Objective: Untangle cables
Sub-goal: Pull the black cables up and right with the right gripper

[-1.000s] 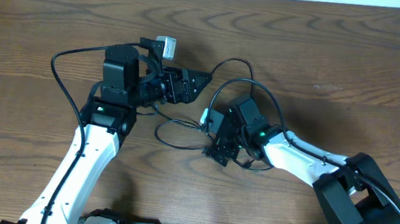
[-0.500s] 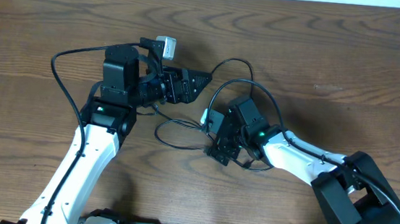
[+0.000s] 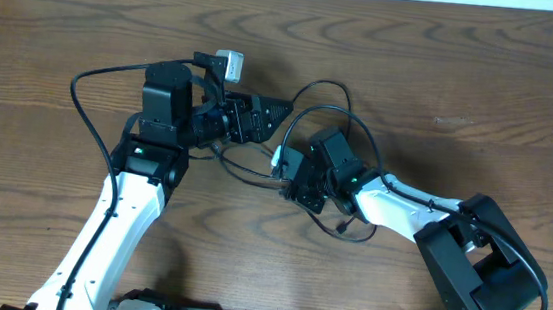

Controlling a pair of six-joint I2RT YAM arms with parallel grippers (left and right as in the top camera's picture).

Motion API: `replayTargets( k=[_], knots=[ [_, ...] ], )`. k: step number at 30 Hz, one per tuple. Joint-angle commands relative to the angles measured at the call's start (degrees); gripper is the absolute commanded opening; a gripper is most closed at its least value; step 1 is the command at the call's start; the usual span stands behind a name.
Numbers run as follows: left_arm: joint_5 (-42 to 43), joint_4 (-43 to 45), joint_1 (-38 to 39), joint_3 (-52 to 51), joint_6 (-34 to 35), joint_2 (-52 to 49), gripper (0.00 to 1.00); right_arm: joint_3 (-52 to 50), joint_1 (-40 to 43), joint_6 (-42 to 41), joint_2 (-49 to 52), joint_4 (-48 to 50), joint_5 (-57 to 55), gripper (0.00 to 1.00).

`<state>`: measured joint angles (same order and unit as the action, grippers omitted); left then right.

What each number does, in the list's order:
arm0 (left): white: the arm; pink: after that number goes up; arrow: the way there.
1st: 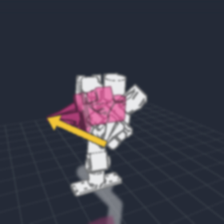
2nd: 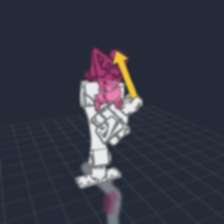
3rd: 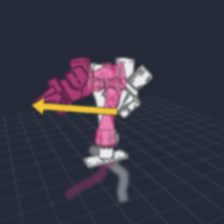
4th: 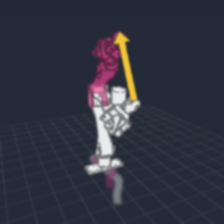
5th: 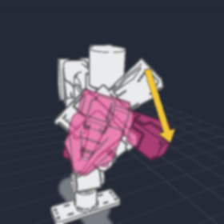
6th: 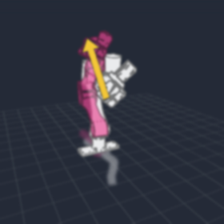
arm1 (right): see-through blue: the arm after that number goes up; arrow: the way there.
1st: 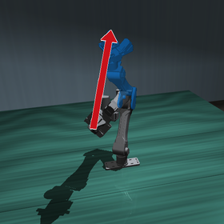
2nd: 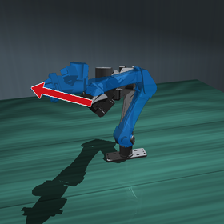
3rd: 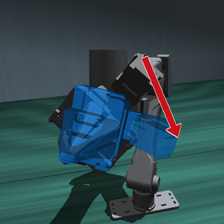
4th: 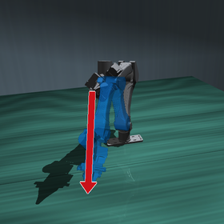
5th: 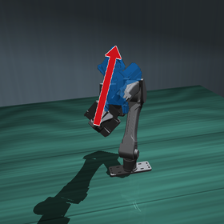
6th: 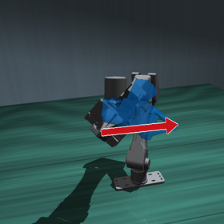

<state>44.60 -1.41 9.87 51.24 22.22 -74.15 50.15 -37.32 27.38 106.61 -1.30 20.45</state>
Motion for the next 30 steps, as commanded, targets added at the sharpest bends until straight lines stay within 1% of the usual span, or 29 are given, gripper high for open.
replayTargets(
  k=[1, 6, 13, 18, 23, 30],
  knots=[
    [-0.3, 0.1, 0.2, 0.6, -0.8, 0.0, 0.96, -2.3, -0.2, -0.8, 4.0, -2.3, -3.5, 0.32],
    [-0.3, 0.1, 0.2, 0.6, -0.8, 0.0, 0.96, -2.3, -0.2, -0.8, 4.0, -2.3, -7.6, 0.02],
    [-0.3, 0.1, 0.2, 0.6, -0.8, 0.0, 0.96, -2.3, 1.7, -3.4, 4.0, -2.3, -17.3, 0.01],
    [-0.3, 0.1, 0.2, 0.6, -0.8, 0.0, 0.96, -2.3, 5.4, -3.6, 4.0, -1.8, -17.7, 0.01],
    [-0.3, 0.1, 0.2, 0.6, -0.8, 0.0, 0.96, -2.3, 11.3, -3.8, 4.0, -1.0, -17.7, 0.01],
    [-0.3, 0.1, 0.2, 0.6, -0.8, 0.0, 0.96, -2.3, 22.8, -3.8, 4.1, 0.5, -17.7, 0.01]
  ],
)
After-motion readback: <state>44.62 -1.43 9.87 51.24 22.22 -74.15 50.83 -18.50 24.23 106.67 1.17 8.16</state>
